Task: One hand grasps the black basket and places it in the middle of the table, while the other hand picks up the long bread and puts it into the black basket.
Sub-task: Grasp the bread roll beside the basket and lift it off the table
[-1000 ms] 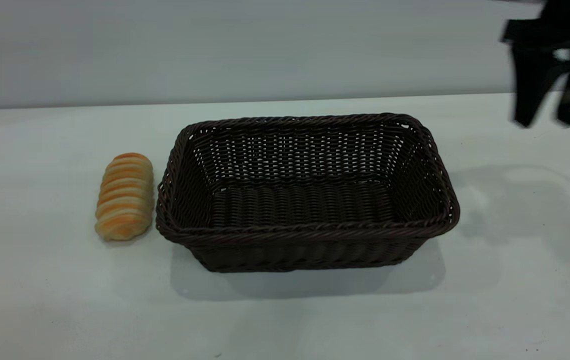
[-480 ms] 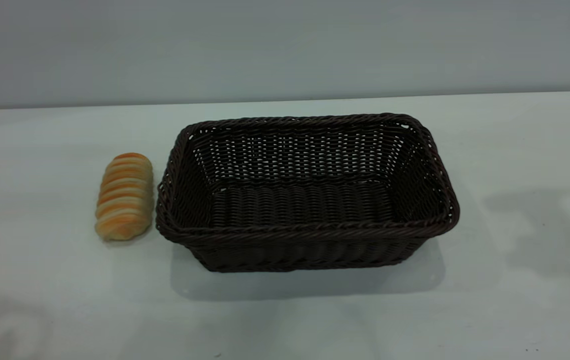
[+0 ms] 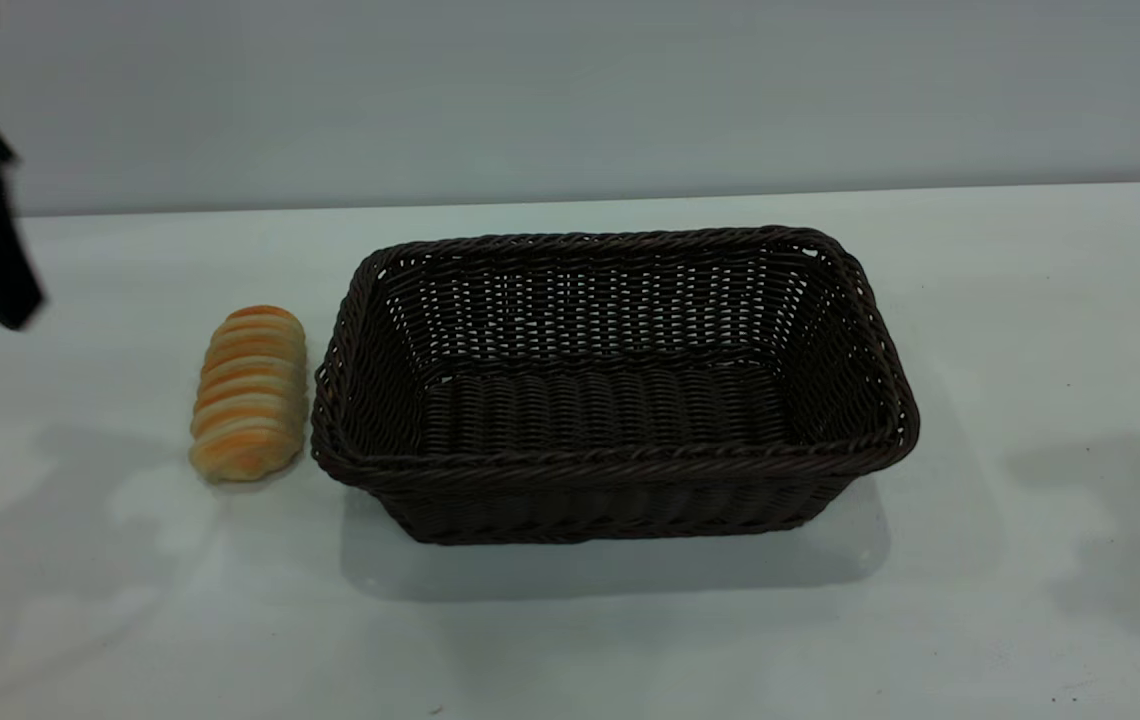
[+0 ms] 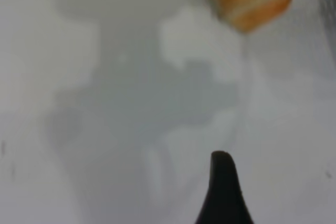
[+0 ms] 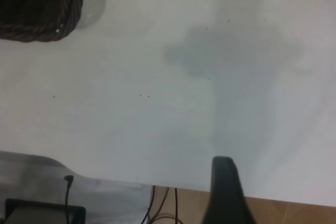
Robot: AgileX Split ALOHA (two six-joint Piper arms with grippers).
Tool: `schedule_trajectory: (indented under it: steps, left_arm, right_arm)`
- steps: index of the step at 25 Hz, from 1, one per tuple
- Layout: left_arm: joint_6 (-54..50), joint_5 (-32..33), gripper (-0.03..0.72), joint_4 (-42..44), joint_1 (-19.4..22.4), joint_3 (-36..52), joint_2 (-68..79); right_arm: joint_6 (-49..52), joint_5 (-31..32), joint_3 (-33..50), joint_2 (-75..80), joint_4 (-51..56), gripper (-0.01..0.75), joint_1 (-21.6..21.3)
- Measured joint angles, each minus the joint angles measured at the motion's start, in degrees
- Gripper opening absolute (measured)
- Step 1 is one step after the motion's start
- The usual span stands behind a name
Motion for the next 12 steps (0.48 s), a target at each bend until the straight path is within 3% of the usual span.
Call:
schedule_trajectory:
  steps: [12]
  left_arm:
    - [24.19,-9.15,0.568,-5.85,-3.19,-12.34,21.62]
  right_arm:
    - [0.00,-0.04,0.13,0.00,0.87,0.538,0.00]
